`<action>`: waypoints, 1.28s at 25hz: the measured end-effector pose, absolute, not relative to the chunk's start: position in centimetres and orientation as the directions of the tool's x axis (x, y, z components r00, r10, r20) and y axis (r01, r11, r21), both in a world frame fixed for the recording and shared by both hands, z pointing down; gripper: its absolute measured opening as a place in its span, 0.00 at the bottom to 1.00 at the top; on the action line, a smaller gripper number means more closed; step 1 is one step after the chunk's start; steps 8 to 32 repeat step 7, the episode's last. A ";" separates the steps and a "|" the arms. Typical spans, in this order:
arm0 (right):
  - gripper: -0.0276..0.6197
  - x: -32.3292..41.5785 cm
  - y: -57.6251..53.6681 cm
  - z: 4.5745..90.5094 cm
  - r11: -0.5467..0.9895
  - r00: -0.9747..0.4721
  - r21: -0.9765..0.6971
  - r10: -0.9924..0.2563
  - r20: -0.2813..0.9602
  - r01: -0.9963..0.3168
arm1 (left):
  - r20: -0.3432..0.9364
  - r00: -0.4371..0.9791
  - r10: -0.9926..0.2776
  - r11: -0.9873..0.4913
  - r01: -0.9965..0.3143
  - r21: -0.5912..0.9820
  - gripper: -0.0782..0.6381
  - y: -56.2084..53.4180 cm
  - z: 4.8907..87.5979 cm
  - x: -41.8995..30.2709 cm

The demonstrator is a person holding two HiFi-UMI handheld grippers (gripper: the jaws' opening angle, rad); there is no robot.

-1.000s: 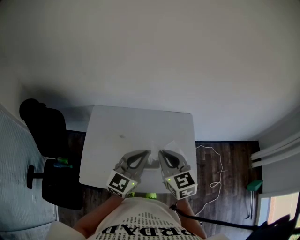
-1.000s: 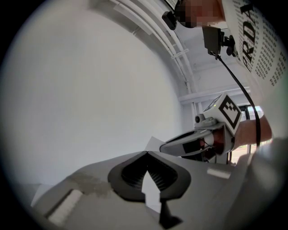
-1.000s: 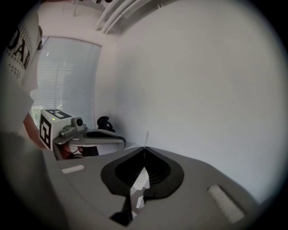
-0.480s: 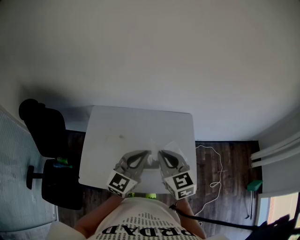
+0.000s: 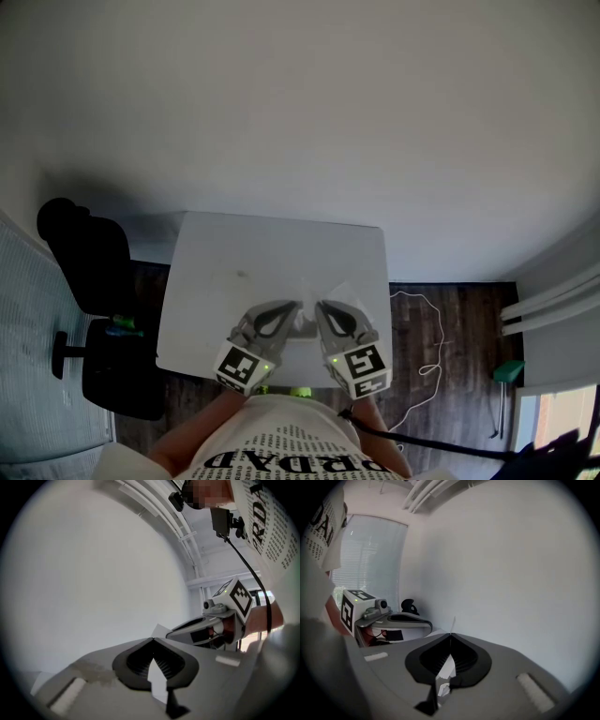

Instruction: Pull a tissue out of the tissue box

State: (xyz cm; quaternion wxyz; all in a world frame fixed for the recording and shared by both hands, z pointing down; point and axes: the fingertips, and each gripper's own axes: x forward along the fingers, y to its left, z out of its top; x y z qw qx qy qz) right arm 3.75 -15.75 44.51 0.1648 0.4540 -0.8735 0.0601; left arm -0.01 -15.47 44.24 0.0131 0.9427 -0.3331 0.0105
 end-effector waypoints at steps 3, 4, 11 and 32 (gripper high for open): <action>0.06 3.9 -15.8 44.9 0.579 -0.536 0.040 -0.778 0.328 -0.815 | 0.033 0.778 -0.628 -0.778 -0.628 0.015 0.09 -15.4 44.6 0.0; 0.06 3.9 -15.7 44.8 0.579 -0.535 0.044 -0.777 0.333 -0.814 | 0.030 0.777 -0.628 -0.777 -0.629 0.017 0.09 -15.4 44.5 0.0; 0.06 3.9 -15.4 44.5 0.579 -0.529 0.051 -0.775 0.346 -0.814 | 0.030 0.777 -0.629 -0.777 -0.629 0.018 0.09 -15.1 44.2 0.0; 0.06 3.9 -15.4 44.5 0.579 -0.529 0.051 -0.775 0.346 -0.814 | 0.030 0.777 -0.629 -0.777 -0.629 0.018 0.09 -15.1 44.2 0.0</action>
